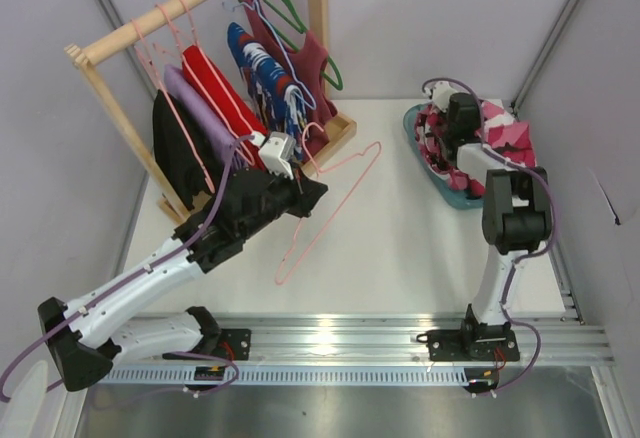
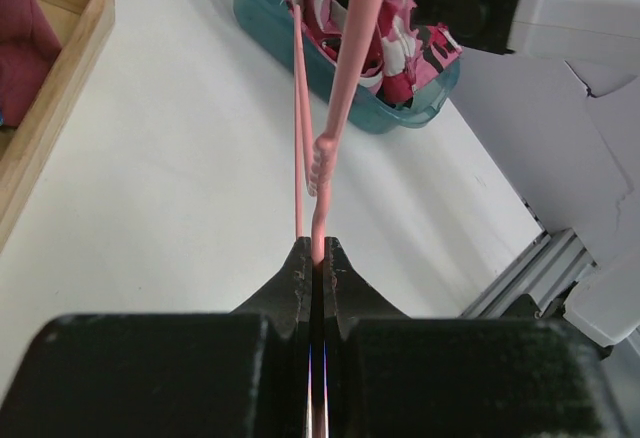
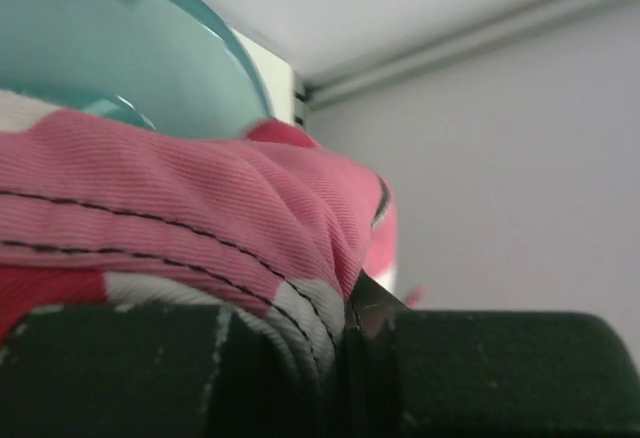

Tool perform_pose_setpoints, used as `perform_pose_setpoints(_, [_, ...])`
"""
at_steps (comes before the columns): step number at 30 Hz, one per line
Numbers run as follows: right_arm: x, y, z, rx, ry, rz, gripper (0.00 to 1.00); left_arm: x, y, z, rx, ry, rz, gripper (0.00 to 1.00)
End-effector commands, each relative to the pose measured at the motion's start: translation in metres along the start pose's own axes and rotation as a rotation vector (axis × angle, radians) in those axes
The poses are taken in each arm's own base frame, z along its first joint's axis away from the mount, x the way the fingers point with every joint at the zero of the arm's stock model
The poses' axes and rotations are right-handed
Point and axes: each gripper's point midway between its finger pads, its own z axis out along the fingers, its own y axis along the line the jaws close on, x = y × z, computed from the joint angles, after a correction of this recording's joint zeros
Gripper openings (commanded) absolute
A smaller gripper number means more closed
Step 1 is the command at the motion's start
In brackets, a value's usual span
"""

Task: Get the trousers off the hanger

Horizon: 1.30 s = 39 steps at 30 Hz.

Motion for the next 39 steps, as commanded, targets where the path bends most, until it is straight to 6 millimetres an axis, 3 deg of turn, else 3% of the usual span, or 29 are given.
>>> perform_pose_setpoints(1, [-0.03,0.012,0.02,0.056,-0.039,0.001,0.0,-0.016,0.0,-0.006,0.0,-0.064,-0.006,0.0])
perform_pose_setpoints(4, [-0.038,0.044,0.031,-0.015,-0.017,0.05,0.04,-0.016,0.005,-0.006,-0.023,-0.063,0.008,0.0])
perform_pose_setpoints(5, [-0.04,0.05,0.033,-0.049,-0.009,0.074,0.27,-0.016,0.007,-0.006,-0.03,-0.063,0.013,0.0])
perform_pose_setpoints(6, [-0.031,0.068,0.029,-0.13,0.047,0.121,0.44,-0.019,0.007,-0.006,-0.031,-0.072,0.013,0.0])
perform_pose_setpoints(7, [-0.051,0.066,0.03,-0.193,0.002,0.18,0.61,-0.02,0.007,-0.005,-0.031,-0.072,0.014,0.0])
perform_pose_setpoints(8, [-0.057,0.062,0.026,-0.223,-0.003,0.232,0.92,-0.021,0.006,-0.005,-0.024,-0.072,0.017,0.0])
perform_pose_setpoints(9, [-0.048,0.063,0.021,-0.273,0.048,0.314,0.97,-0.02,0.005,-0.004,-0.017,-0.069,0.02,0.0])
perform_pose_setpoints(10, [-0.065,0.054,0.018,-0.323,0.0,0.38,0.99,-0.021,0.004,-0.004,-0.013,-0.07,0.019,0.0])
perform_pose_setpoints(11, [-0.079,0.035,0.007,-0.349,-0.034,0.434,0.99,-0.02,0.002,-0.004,-0.002,-0.064,0.02,0.0])
perform_pose_setpoints(12, [-0.077,0.026,0.001,-0.385,-0.017,0.507,0.99,-0.021,0.0,-0.004,0.007,-0.065,0.019,0.0])
perform_pose_setpoints(15, [-0.115,-0.01,-0.038,-0.512,-0.087,0.653,0.99,-0.02,-0.003,-0.006,0.026,-0.066,0.016,0.0])
perform_pose_setpoints(16, [-0.106,-0.034,-0.037,-0.506,-0.088,0.703,0.99,-0.02,-0.004,-0.006,0.032,-0.066,0.009,0.0])
perform_pose_setpoints(17, [-0.117,-0.051,-0.053,-0.542,-0.132,0.738,0.99,-0.02,-0.005,-0.007,0.04,-0.069,0.006,0.0])
perform_pose_setpoints(19, [-0.11,-0.076,-0.059,-0.529,-0.131,0.843,0.97,-0.023,-0.008,-0.011,0.055,-0.08,-0.003,0.0])
perform_pose_setpoints(21, [-0.107,-0.088,-0.069,-0.556,-0.136,0.971,0.91,-0.022,-0.008,-0.013,0.061,-0.086,-0.01,0.0])
perform_pose_setpoints(22, [-0.095,-0.104,-0.065,-0.546,-0.148,1.034,0.89,-0.024,-0.009,-0.014,0.063,-0.092,-0.015,0.0])
perform_pose_setpoints(23, [-0.094,-0.092,-0.076,-0.656,-0.162,1.082,0.88,-0.025,-0.009,-0.015,0.064,-0.093,-0.015,0.0])
perform_pose_setpoints(24, [-0.091,-0.092,-0.079,-0.696,-0.176,1.13,0.88,-0.023,-0.008,-0.014,0.062,-0.089,-0.018,0.0])
perform_pose_setpoints(25, [-0.086,-0.102,-0.077,-0.704,-0.203,1.21,0.88,-0.023,-0.009,-0.015,0.064,-0.089,-0.018,0.0])
perform_pose_setpoints(29, [-0.056,-0.073,-0.064,-0.691,-0.108,1.228,0.82,-0.023,-0.009,-0.014,0.064,-0.089,-0.023,0.0])
perform_pose_setpoints(31, [-0.037,-0.053,-0.044,-0.632,-0.006,1.175,0.7,-0.023,-0.008,-0.012,0.057,-0.089,-0.023,0.0])
perform_pose_setpoints(33, [-0.04,-0.037,-0.032,-0.609,0.027,1.124,0.56,-0.023,-0.008,-0.009,0.052,-0.085,-0.024,0.0])
perform_pose_setpoints(34, [-0.031,-0.015,-0.022,-0.615,0.086,1.107,0.53,-0.021,-0.006,-0.008,0.046,-0.081,-0.022,0.0])
perform_pose_setpoints(36, [-0.035,0.011,-0.015,-0.62,0.113,1.042,0.5,-0.019,-0.006,-0.002,0.038,-0.07,-0.02,0.0])
perform_pose_setpoints(39, [-0.026,0.052,0.002,-0.614,0.169,0.996,0.46,-0.016,-0.004,0.004,0.026,-0.054,-0.009,0.0])
